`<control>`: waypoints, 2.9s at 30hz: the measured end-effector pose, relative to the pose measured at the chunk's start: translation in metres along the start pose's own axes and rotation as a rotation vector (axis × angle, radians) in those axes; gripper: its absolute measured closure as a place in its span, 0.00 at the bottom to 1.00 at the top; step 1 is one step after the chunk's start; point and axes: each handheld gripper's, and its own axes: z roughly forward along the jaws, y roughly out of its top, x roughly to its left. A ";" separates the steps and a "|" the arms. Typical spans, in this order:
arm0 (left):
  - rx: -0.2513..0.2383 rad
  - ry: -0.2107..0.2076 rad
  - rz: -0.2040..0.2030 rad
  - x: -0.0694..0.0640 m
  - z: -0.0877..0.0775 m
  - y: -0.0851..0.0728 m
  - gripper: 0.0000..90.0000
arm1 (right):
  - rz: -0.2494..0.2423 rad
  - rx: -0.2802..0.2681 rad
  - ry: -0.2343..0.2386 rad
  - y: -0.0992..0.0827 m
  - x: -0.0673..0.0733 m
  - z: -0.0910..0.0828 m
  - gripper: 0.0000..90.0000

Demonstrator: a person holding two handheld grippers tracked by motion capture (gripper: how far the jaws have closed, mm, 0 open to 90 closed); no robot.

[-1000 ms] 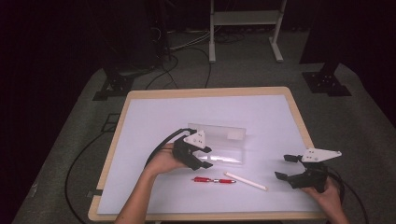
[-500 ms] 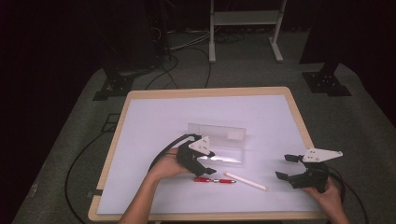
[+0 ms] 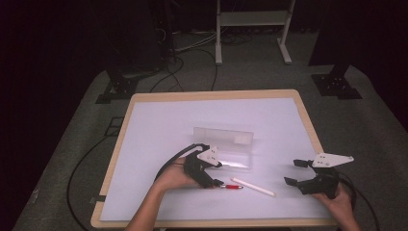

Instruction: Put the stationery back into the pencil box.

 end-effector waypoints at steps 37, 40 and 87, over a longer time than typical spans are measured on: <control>0.070 -0.081 0.006 -0.004 0.027 -0.017 0.73 | -0.010 0.004 0.008 0.000 0.003 0.001 0.20; 0.076 -0.087 0.006 -0.003 0.028 -0.017 0.75 | -0.009 0.006 0.007 0.000 0.002 0.001 0.20; 0.027 -0.063 0.047 0.011 -0.003 0.003 0.88 | -0.001 0.007 0.024 0.001 0.001 0.006 0.20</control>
